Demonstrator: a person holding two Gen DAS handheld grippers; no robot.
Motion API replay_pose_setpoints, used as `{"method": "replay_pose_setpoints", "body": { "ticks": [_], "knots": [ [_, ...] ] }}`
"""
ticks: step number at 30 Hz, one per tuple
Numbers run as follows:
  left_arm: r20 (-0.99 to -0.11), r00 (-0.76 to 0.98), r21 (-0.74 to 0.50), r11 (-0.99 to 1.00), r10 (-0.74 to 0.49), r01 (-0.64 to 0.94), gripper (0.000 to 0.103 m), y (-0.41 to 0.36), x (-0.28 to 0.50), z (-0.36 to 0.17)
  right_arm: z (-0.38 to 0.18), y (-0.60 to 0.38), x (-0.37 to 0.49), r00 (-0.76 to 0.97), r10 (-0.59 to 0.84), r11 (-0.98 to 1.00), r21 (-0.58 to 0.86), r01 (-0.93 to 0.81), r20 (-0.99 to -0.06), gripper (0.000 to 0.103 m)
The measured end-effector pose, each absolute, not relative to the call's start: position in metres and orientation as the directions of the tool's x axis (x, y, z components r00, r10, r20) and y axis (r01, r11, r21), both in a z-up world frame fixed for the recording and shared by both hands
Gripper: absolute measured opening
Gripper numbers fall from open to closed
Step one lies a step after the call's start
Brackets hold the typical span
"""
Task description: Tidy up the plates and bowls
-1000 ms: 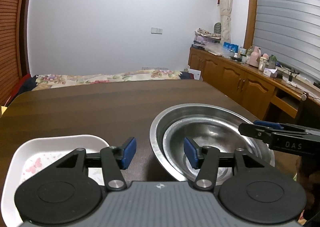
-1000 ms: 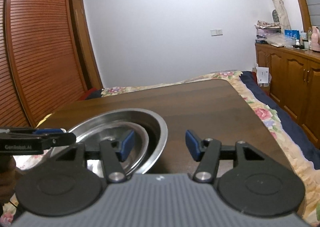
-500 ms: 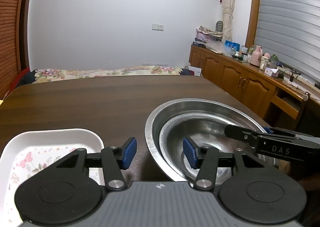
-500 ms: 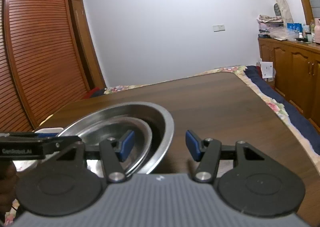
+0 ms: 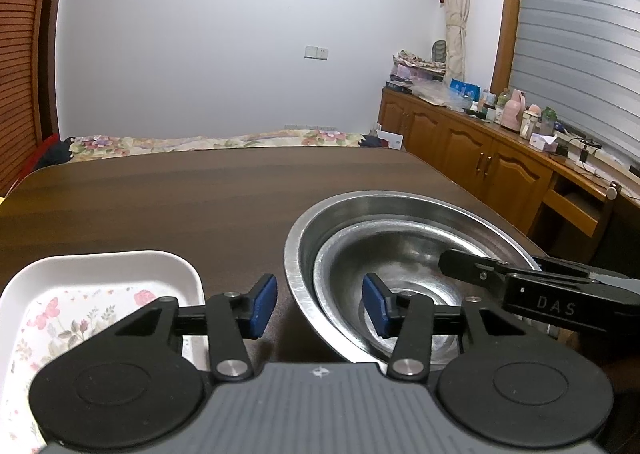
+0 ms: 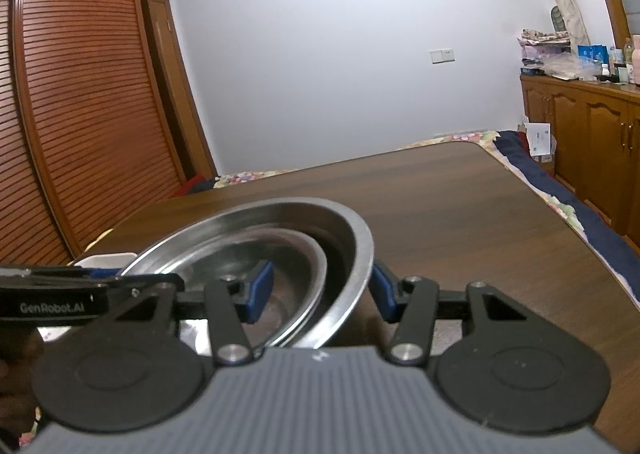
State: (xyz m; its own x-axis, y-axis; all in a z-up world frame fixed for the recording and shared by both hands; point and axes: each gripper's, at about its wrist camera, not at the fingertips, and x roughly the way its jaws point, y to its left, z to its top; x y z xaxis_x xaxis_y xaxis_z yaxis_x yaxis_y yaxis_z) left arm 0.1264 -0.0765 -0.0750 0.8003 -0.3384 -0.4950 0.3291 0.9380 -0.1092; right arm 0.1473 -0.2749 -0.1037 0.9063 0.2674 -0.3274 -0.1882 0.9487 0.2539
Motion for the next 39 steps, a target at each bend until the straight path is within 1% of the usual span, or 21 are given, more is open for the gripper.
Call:
{"method": "replay_pose_setpoints", "body": {
  "ticks": [1, 2, 3, 5, 7, 9, 15, 27, 39],
  "knots": [
    [-0.494, 0.801, -0.11, 0.938, -0.34, 0.33, 0.047, -0.077, 0.126, -0.075, -0.104, -0.274, 0.147, 0.907, 0.267, 0.949, 0.255, -0.187, -0.327, 0.049],
    [-0.493, 0.801, -0.111, 0.937, -0.34, 0.33, 0.044, -0.077, 0.126, -0.075, -0.104, -0.275, 0.147, 0.906, 0.268, 0.949, 0.255, -0.188, -0.328, 0.048],
    [-0.494, 0.8, -0.112, 0.937, -0.341, 0.331, 0.039, -0.077, 0.126, -0.075, -0.104, -0.274, 0.147, 0.905, 0.269, 0.948, 0.254, -0.189, -0.33, 0.044],
    [-0.495, 0.798, -0.114, 0.936, -0.344, 0.333, 0.034, -0.078, 0.125, -0.075, -0.104, -0.273, 0.148, 0.902, 0.275, 0.947, 0.254, -0.195, -0.333, 0.038],
    [-0.494, 0.798, -0.114, 0.936, -0.345, 0.333, 0.033, -0.078, 0.125, -0.075, -0.104, -0.272, 0.149, 0.9, 0.281, 0.946, 0.253, -0.201, -0.333, 0.032],
    [-0.493, 0.801, -0.118, 0.939, -0.339, 0.324, 0.027, -0.077, 0.125, -0.076, -0.104, -0.272, 0.148, 0.901, 0.278, 0.947, 0.25, -0.2, -0.333, 0.032],
    [-0.491, 0.8, -0.128, 0.936, -0.346, 0.327, 0.027, -0.074, 0.124, -0.071, -0.102, -0.273, 0.147, 0.908, 0.262, 0.951, 0.247, -0.185, -0.327, 0.027],
    [-0.452, 0.815, -0.15, 0.932, -0.363, 0.331, 0.027, -0.063, 0.118, -0.053, -0.087, -0.267, 0.142, 0.917, 0.249, 0.954, 0.241, -0.178, -0.311, 0.027],
    [-0.404, 0.84, -0.175, 0.932, -0.361, 0.316, 0.027, -0.039, 0.111, -0.027, -0.067, -0.256, 0.147, 0.915, 0.279, 0.945, 0.252, -0.207, -0.291, 0.027]
  ]
}}
